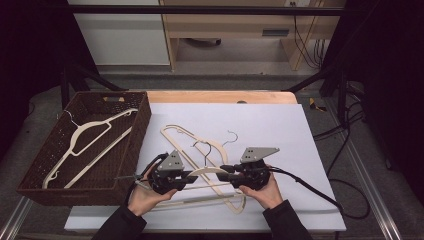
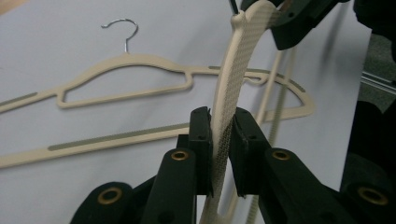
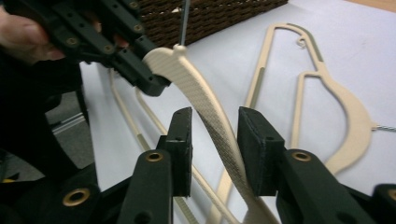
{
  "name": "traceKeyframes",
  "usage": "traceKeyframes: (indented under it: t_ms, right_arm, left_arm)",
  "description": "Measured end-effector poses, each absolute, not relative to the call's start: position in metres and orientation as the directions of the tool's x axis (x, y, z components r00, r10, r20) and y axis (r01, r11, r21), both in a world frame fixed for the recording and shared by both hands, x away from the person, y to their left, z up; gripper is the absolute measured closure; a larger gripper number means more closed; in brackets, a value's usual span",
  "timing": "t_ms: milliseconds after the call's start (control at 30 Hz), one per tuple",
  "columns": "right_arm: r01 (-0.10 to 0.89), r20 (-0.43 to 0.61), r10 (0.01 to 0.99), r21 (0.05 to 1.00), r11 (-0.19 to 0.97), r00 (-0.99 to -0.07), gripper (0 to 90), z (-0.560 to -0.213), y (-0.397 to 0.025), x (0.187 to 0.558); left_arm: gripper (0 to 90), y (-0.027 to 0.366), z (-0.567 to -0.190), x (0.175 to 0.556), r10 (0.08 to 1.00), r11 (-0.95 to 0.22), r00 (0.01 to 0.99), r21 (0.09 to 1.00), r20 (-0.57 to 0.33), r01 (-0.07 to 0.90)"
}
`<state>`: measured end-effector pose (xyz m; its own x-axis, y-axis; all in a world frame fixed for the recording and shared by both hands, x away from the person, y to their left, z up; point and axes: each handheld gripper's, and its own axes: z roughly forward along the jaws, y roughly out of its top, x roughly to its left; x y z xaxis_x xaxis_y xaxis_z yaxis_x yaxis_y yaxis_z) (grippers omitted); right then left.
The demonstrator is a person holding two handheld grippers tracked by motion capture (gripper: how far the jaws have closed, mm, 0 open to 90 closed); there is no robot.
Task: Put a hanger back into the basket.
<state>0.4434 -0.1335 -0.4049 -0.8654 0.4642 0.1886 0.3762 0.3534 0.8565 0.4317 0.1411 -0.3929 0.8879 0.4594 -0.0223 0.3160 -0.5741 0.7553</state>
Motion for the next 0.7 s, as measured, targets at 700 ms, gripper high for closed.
traceKeyframes:
  t_ms: [700]
  right_arm:
    - [0.302,0.084,0.604,0.915,0.268,-0.792,28.2,-0.396,-0.176,0.44]
  left_arm:
    - [86.4,0.158,-0.373,0.423,0.532,-0.441,0.844,0.83,-0.066,0.342]
